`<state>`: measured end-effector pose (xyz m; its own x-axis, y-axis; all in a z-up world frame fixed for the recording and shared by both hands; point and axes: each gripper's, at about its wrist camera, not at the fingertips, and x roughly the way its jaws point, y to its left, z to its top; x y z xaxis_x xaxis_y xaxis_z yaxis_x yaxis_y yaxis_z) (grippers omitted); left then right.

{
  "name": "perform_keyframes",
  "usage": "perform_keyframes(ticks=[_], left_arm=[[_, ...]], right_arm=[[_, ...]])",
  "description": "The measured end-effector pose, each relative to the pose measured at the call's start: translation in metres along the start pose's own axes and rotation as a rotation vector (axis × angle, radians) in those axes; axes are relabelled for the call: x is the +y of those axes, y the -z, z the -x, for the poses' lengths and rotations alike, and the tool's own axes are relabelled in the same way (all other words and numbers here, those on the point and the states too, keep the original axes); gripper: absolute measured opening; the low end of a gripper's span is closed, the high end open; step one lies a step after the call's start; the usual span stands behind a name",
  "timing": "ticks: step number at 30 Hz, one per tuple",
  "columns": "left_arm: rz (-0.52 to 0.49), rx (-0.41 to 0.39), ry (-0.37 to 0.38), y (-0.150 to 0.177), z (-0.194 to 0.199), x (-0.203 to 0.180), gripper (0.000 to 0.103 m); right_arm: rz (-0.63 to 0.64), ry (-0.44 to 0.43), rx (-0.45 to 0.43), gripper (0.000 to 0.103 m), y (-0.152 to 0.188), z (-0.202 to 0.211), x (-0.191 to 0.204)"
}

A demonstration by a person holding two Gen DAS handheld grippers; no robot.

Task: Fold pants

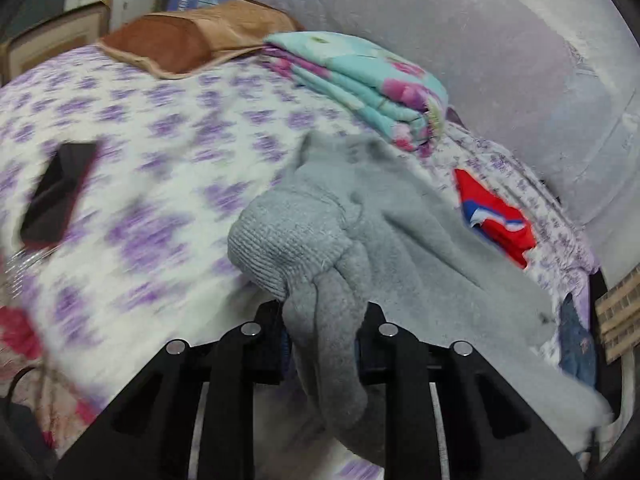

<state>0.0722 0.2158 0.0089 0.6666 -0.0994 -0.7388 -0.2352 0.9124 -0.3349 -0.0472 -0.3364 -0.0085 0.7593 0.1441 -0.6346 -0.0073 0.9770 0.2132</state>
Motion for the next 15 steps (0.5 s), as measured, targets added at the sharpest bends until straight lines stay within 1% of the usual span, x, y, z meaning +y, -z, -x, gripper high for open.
perform_keyframes(ticks=[1, 2, 3, 4, 5, 6, 7, 8, 9, 10, 11, 12, 13, 14, 15], left_arm=[[-0.023, 0.021, -0.059, 0.012, -0.001, 0.01, 0.028], [-0.03, 0.046, -0.098, 0.018, -0.006, 0.02, 0.033], [-0.042, 0.079, -0.135, 0.027, -0.014, 0.027, 0.044], [-0.039, 0.118, -0.154, 0.034, -0.022, 0.039, 0.052], [-0.025, 0.119, -0.141, 0.036, -0.022, 0.045, 0.054], [-0.019, 0.106, -0.134, 0.035, -0.019, 0.049, 0.061], [-0.021, 0.089, -0.146, 0.032, -0.013, 0.049, 0.065], [-0.033, 0.049, -0.159, 0.029, -0.004, 0.044, 0.067], [-0.045, 0.0, -0.169, 0.025, 0.006, 0.039, 0.072], [-0.055, -0.047, -0.179, 0.022, 0.014, 0.033, 0.083], [-0.072, -0.1, -0.183, 0.02, 0.022, 0.024, 0.089], [-0.091, -0.115, -0.187, 0.019, 0.023, 0.016, 0.091], [-0.126, -0.1, -0.196, 0.019, 0.017, 0.007, 0.091], [-0.194, -0.037, -0.208, 0.022, -0.004, -0.006, 0.09], [-0.22, -0.005, -0.228, 0.022, -0.018, -0.013, 0.083]], right_arm=[[-0.093, -0.017, 0.095, 0.063, 0.015, -0.016, -0.016], [-0.161, -0.044, 0.156, 0.065, 0.028, -0.028, -0.027], [-0.198, -0.074, 0.149, 0.065, 0.04, -0.029, -0.033], [-0.185, -0.074, 0.12, 0.073, 0.041, -0.023, -0.032], [-0.178, -0.049, 0.103, 0.078, 0.039, -0.018, -0.03], [-0.184, -0.022, 0.086, 0.085, 0.035, -0.013, -0.03], [-0.213, -0.022, 0.055, 0.091, 0.029, -0.007, -0.032], [-0.238, -0.038, 0.037, 0.093, 0.027, -0.004, -0.034], [-0.262, -0.05, 0.029, 0.094, 0.027, -0.001, -0.037], [-0.29, -0.031, 0.038, 0.093, 0.024, -0.007, -0.039], [-0.301, -0.005, 0.068, 0.089, 0.026, -0.013, -0.039], [-0.292, 0.001, 0.106, 0.055, 0.027, -0.023, -0.038], [-0.252, 0.007, 0.134, 0.04, 0.03, -0.032, -0.03], [-0.208, 0.019, 0.103, 0.033, 0.025, -0.029, -0.021], [-0.147, 0.037, 0.058, 0.024, 0.019, -0.023, -0.011]])
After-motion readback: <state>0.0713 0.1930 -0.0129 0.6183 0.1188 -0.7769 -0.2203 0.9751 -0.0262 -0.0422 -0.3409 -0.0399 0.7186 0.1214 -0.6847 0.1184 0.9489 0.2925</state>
